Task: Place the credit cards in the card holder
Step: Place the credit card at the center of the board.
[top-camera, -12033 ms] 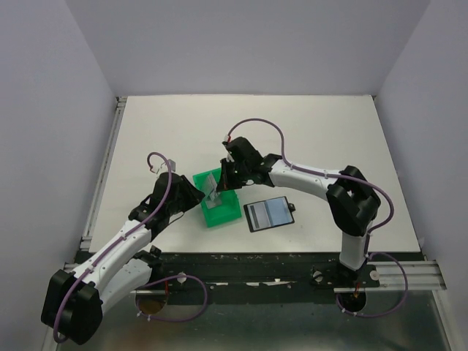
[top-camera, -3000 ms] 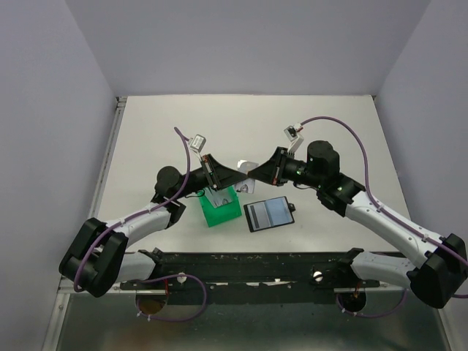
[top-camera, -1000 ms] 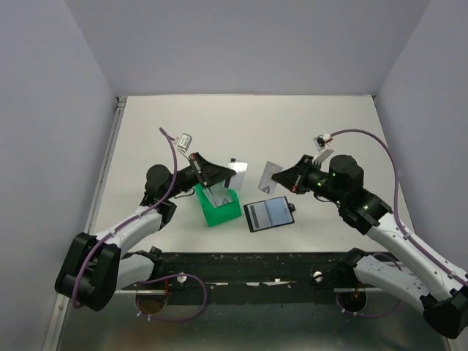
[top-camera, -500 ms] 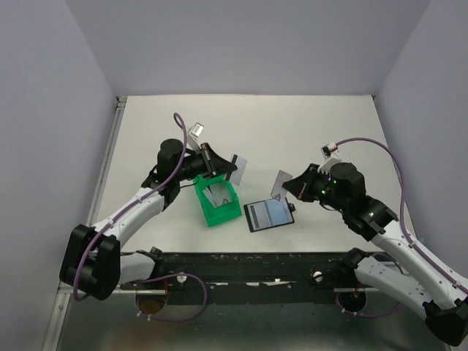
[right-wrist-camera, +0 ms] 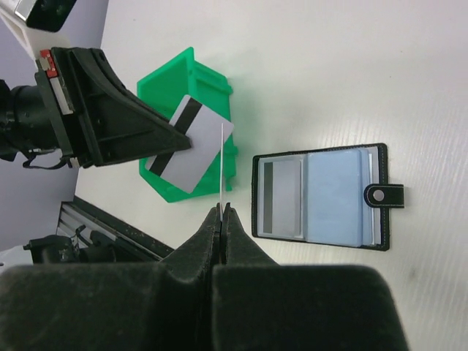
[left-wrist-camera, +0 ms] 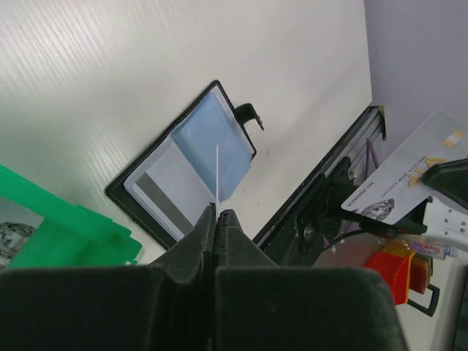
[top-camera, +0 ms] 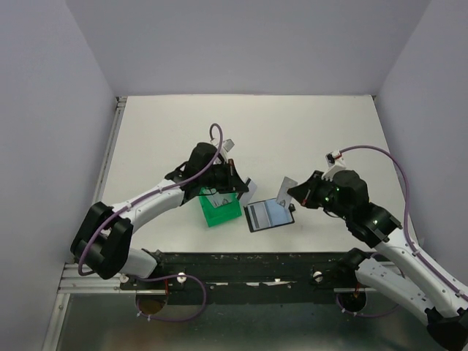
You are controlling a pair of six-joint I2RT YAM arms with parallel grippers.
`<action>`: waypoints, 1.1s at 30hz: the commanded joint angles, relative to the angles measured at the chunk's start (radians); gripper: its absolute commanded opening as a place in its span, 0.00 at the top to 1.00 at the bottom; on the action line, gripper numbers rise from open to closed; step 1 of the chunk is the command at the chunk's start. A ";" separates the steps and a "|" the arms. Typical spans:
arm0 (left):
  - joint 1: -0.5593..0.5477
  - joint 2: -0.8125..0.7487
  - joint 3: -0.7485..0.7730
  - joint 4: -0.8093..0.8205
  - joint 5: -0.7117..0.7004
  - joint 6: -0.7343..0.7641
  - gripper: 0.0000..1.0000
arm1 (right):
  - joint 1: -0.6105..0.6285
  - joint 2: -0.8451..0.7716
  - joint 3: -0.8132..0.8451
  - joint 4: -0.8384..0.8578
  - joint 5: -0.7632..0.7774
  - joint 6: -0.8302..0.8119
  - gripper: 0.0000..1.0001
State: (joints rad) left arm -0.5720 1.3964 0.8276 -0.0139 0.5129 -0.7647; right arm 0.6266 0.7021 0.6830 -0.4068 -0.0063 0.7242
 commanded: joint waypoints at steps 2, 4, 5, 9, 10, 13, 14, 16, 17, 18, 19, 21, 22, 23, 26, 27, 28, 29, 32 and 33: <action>-0.091 0.000 -0.001 -0.110 -0.146 0.028 1.00 | -0.004 -0.030 -0.026 -0.032 0.035 -0.003 1.00; -0.104 0.000 0.002 -0.153 -0.200 0.047 1.00 | -0.002 -0.038 -0.031 -0.036 0.035 -0.002 1.00; -0.111 0.003 0.005 -0.175 -0.221 0.057 1.00 | -0.002 -0.039 -0.033 -0.036 0.035 -0.002 1.00; -0.118 0.038 0.034 -0.303 -0.315 0.106 1.00 | -0.001 -0.047 -0.039 -0.040 0.029 0.001 1.00; -0.118 0.039 0.033 -0.319 -0.338 0.113 1.00 | -0.002 -0.050 -0.040 -0.040 0.029 0.000 1.00; -0.117 0.023 0.019 -0.354 -0.382 0.114 1.00 | -0.001 -0.062 -0.042 -0.046 0.031 0.001 0.99; -0.117 0.015 0.016 -0.368 -0.399 0.111 1.00 | -0.002 -0.064 -0.042 -0.049 0.034 0.000 0.99; -0.114 0.000 0.013 -0.406 -0.454 0.105 1.00 | -0.001 -0.070 -0.043 -0.049 0.035 0.001 1.00; -0.111 -0.010 0.011 -0.426 -0.485 0.101 1.00 | -0.002 -0.073 -0.046 -0.049 0.034 0.000 0.99; -0.101 -0.017 0.010 -0.442 -0.505 0.091 1.00 | -0.001 -0.073 -0.046 -0.049 0.035 0.003 1.00; -0.092 -0.028 0.007 -0.455 -0.534 0.087 1.00 | -0.004 -0.073 -0.048 -0.049 0.032 0.001 1.00; -0.059 -0.051 -0.001 -0.477 -0.573 0.077 1.00 | -0.002 -0.075 -0.048 -0.049 0.031 0.003 1.00; -0.039 -0.066 -0.005 -0.483 -0.591 0.073 1.00 | -0.002 -0.075 -0.048 -0.052 0.029 0.003 1.00; -0.016 -0.082 -0.015 -0.475 -0.590 0.076 1.00 | -0.002 -0.075 -0.048 -0.052 0.028 0.003 0.99; 0.026 -0.106 -0.027 -0.411 -0.516 0.111 1.00 | -0.001 -0.078 -0.049 -0.055 0.028 0.000 1.00; 0.024 -0.109 -0.025 -0.379 -0.469 0.126 1.00 | -0.002 -0.076 -0.053 -0.053 0.029 0.000 1.00; 0.023 -0.106 -0.028 -0.327 -0.418 0.136 1.00 | -0.001 -0.072 -0.054 -0.053 0.029 0.000 1.00; 0.015 -0.100 -0.028 -0.283 -0.369 0.140 1.00 | -0.002 -0.069 -0.056 -0.053 0.028 0.001 1.00; -0.015 -0.065 -0.018 -0.224 -0.344 0.146 0.95 | -0.002 -0.061 -0.063 -0.052 0.023 0.009 0.99; -0.017 -0.047 -0.004 -0.234 -0.355 0.143 0.90 | -0.001 -0.061 -0.068 -0.047 0.022 0.009 0.99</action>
State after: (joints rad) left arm -0.5568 1.3071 0.8070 -0.3542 0.0803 -0.6506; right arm 0.6266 0.6388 0.6388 -0.4435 0.0029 0.7254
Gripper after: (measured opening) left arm 0.025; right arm 0.011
